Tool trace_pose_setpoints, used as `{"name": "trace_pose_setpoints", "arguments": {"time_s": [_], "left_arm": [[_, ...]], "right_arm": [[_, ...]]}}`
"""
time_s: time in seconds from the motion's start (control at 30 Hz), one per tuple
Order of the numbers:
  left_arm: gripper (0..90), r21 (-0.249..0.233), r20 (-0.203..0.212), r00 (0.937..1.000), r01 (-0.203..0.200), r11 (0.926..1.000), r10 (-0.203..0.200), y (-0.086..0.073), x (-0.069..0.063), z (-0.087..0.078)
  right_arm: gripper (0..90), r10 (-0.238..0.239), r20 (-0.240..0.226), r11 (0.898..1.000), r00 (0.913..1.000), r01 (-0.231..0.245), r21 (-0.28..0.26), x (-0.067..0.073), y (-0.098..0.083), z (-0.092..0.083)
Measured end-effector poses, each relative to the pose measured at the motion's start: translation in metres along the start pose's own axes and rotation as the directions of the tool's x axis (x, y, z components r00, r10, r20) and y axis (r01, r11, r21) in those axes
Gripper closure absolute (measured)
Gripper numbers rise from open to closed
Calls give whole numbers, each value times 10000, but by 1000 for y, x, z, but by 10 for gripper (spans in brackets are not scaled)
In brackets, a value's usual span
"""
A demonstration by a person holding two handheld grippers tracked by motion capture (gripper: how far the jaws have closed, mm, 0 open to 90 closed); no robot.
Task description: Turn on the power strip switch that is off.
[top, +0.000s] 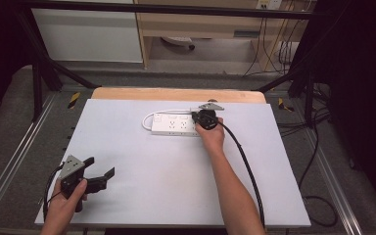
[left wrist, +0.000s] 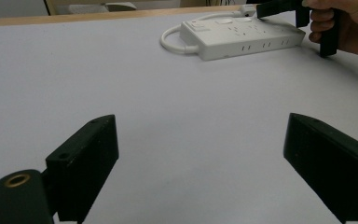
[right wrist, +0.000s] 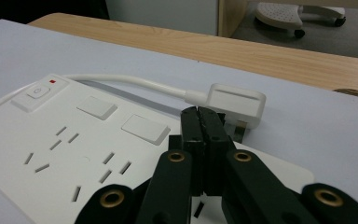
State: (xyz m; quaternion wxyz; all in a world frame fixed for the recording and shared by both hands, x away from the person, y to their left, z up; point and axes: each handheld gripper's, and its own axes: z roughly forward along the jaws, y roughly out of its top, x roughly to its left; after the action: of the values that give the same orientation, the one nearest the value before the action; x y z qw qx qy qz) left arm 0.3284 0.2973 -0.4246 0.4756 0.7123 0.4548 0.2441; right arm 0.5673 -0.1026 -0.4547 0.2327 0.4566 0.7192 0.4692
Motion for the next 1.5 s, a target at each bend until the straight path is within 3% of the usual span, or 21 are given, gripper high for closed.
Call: {"name": "trace_pose_setpoints", "arguments": {"time_s": [0.37, 1.5], "left_arm": [[102, -23, -15, 10000, 0, 10000, 0, 0, 0, 0], [102, -49, -44, 10000, 27, 10000, -27, 0, 2, -2]], "right_arm": [[900, -213, 15, 9998, 9998, 213, 56, 1, -1, 1], [900, -207, 43, 9998, 9998, 207, 50, 1, 4, -2]]}}
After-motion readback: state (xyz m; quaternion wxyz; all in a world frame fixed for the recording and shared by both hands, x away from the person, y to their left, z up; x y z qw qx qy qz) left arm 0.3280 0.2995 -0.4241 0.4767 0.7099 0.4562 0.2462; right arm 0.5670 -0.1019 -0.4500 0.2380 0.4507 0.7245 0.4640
